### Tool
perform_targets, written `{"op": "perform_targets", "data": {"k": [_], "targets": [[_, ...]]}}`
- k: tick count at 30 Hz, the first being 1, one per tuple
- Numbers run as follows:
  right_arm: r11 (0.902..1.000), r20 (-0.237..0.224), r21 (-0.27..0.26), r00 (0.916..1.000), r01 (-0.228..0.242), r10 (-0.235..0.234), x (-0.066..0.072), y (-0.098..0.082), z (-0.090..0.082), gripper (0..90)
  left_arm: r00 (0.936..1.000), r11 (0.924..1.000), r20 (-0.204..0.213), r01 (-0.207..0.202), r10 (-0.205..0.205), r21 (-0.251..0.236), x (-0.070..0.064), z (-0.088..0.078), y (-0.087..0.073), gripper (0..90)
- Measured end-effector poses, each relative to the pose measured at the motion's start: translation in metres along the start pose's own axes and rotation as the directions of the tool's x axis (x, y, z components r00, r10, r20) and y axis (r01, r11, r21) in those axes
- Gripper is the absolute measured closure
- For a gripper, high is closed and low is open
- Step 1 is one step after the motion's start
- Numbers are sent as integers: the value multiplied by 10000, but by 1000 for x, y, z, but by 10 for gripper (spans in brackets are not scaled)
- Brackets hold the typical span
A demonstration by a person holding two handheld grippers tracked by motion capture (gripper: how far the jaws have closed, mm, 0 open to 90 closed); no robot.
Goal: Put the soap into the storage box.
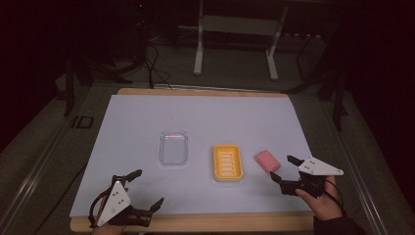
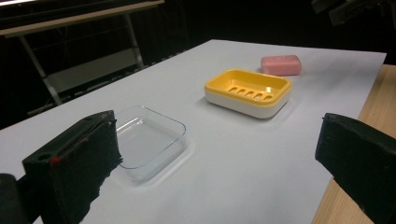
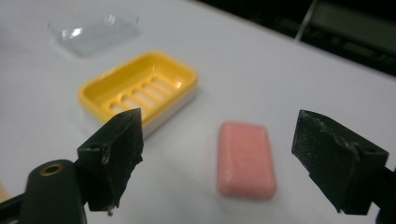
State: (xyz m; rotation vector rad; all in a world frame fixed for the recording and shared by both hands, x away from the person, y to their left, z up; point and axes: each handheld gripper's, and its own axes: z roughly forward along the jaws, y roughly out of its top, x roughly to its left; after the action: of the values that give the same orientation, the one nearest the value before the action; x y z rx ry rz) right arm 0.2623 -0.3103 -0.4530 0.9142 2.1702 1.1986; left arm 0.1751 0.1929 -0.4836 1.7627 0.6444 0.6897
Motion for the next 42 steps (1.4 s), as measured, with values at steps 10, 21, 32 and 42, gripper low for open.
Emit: {"op": "perform_targets", "data": {"k": [10,21,32,42], "targets": [[9745,-385,2161,9978,610,-539,-5,3,11,222,10000,10000,14,36,-37,34,0,0,0,4],[9287,-855,3707,9959,52,285,-10,7,14,243,9995,9994,0,331,-331,-142,2,-2,0,4],[8280,-1320,5608,9876,35,852,-16,9,19,250,9997,9997,-12,234,-234,-80,1,-2,0,4],[7591,-1397,6499,9877,376,707,-19,10,22,306,9998,9998,-4,201,-201,-37,1,-2,0,3]]}}
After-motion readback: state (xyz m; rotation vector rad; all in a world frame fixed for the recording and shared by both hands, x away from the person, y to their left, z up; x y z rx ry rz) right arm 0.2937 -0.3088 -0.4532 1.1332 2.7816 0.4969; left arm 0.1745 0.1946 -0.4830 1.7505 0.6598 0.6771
